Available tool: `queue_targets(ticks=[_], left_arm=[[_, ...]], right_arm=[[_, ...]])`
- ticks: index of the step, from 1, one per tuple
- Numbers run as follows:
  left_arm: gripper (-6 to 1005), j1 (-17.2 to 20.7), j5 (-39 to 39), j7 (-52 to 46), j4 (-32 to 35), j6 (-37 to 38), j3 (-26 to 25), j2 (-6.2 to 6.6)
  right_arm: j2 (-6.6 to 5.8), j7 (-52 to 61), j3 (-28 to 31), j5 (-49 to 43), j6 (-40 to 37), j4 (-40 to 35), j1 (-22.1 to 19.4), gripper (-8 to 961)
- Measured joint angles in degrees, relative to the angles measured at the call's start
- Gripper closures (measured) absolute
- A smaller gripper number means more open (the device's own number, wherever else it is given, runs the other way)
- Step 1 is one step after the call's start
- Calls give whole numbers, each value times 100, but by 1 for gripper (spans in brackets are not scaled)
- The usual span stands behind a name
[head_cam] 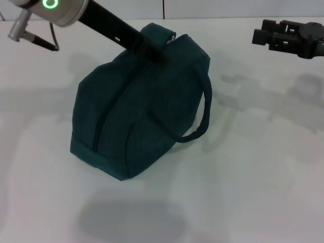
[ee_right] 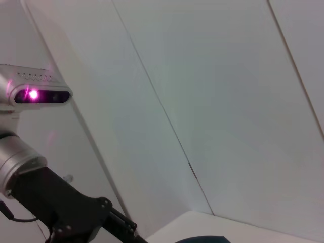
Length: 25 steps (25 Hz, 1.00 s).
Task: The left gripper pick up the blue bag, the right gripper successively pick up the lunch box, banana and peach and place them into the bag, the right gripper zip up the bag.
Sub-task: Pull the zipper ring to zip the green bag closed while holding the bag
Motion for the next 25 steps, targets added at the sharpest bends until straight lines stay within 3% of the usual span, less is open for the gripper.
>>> queue_targets(ticks=[12, 23, 25], left_arm=[[380, 62, 262, 79, 219, 139, 271, -116], [624, 272, 434, 227, 379, 113, 486, -151], [832, 285, 497, 227, 398, 109, 534, -155]], right_arm=[[-4, -58, 0, 24, 7, 0, -6, 273], [5, -58, 0, 32, -28, 1, -22, 274], [10, -58, 0, 33, -40, 1, -42, 273]])
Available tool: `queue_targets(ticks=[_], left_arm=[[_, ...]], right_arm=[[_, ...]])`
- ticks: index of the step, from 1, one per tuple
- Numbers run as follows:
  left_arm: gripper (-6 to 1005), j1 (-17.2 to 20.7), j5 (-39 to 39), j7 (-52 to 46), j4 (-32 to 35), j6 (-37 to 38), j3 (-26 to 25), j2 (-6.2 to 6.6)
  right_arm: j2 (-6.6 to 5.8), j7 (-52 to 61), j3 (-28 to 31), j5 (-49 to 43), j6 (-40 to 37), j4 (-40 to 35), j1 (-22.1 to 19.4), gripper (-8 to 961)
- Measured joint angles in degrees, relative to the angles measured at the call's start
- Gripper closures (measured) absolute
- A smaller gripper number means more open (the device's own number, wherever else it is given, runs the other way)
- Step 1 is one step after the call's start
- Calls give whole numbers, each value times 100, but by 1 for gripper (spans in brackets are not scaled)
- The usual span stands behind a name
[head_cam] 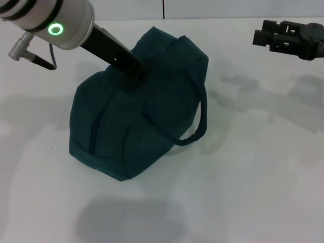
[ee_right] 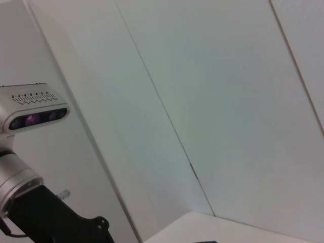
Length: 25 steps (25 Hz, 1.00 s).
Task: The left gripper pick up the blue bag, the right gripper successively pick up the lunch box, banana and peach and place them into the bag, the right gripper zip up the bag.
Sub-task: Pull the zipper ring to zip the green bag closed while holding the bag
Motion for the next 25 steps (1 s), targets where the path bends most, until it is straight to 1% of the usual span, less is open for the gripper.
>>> queue_targets(ticks=[6, 10, 13, 17, 25], left_arm=[[932, 62, 77, 84, 127, -28, 208, -4], [936, 325, 15, 416, 569, -154, 535, -16], [937, 493, -272, 724, 877, -181, 768, -24], [938, 657, -729, 1075, 1106, -200, 822, -21], [938, 813, -1146, 1423, 1131, -249, 829, -22]], right_arm=[[12, 0, 0, 44, -14, 0, -74, 273], [-27, 0, 40, 175, -34, -6, -135, 274], [-52, -12, 160, 220, -89, -51, -199, 274], [-58, -68, 222, 222, -154, -115, -243, 275], [-58, -695, 159, 153, -399, -300, -228, 277]])
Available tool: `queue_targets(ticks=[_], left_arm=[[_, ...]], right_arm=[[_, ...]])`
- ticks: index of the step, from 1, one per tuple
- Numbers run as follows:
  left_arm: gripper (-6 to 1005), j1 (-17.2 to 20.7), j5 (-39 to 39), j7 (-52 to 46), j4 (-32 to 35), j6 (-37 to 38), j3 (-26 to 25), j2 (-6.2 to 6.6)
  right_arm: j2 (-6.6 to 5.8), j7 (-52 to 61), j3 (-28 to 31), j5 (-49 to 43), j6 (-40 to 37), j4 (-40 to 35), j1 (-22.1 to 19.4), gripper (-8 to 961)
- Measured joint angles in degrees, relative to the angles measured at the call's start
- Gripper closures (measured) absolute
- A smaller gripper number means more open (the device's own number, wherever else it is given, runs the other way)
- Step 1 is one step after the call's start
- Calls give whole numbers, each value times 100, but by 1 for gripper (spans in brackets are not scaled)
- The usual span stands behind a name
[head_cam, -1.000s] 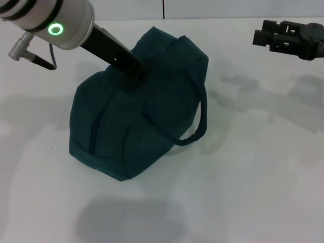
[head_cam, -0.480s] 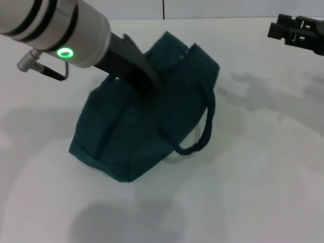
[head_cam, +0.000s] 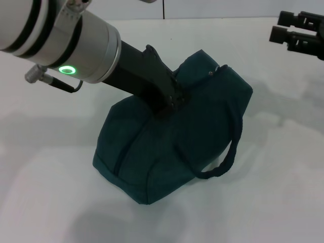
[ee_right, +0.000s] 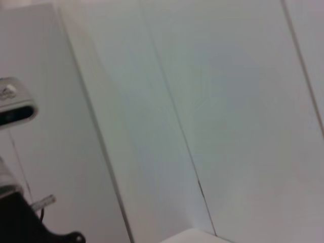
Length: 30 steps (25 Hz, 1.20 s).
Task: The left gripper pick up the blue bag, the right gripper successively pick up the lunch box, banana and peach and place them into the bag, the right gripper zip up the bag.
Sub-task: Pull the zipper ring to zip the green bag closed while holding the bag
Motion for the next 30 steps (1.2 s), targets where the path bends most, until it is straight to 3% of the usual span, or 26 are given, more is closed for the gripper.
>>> queue_targets(ticks=[7, 15, 30], left_arm=[[939, 80, -27, 42, -39, -158, 92, -5], [940, 94, -37, 61, -14, -191, 161, -6], [940, 74, -36, 143, -39, -270, 117, 4]], right_arm=[[105, -454, -156, -324, 151, -58, 97, 277], [389, -832, -368, -703, 507, -154, 224, 278], [386, -874, -939, -763, 686, -367, 200, 278]])
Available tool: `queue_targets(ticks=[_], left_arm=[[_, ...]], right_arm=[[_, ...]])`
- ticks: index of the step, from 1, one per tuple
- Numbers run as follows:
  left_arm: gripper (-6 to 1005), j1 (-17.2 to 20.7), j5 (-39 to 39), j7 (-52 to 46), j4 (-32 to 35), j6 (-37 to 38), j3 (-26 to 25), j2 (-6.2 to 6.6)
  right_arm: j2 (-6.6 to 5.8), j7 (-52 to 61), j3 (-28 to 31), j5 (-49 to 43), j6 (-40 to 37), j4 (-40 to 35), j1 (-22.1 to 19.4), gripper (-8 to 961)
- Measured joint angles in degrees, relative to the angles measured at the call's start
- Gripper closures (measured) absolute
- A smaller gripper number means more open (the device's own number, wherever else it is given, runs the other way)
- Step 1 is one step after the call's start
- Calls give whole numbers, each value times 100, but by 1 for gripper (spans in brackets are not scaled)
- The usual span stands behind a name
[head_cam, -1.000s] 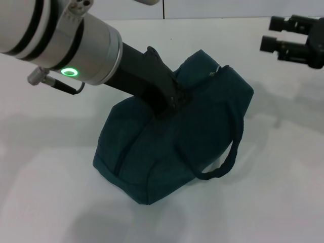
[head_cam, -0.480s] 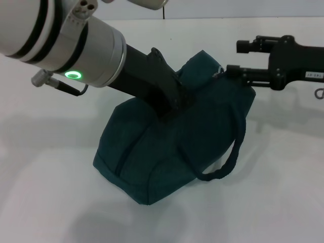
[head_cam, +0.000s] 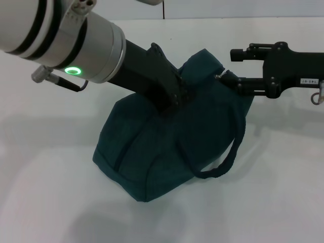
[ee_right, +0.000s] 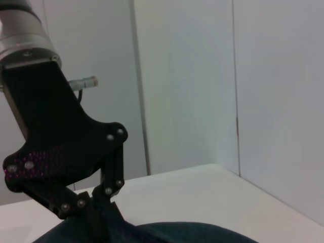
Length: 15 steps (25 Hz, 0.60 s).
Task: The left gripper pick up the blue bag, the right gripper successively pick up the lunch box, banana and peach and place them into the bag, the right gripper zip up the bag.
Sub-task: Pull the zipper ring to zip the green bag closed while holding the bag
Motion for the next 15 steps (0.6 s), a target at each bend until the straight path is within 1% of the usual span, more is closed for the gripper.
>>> queue_targets(ticks=[6, 11, 15], left_arm=[[940, -6, 1, 0, 2, -4, 0, 0], [940, 4, 1, 37, 9, -4, 0, 0], [940, 6, -3, 41, 17, -4, 0, 0]], right_arm=[[15, -82, -67, -54, 74, -13, 58, 279], [22, -159, -278, -59, 135, -67, 89, 279], [31, -183, -340, -55, 146, -179, 81, 279]])
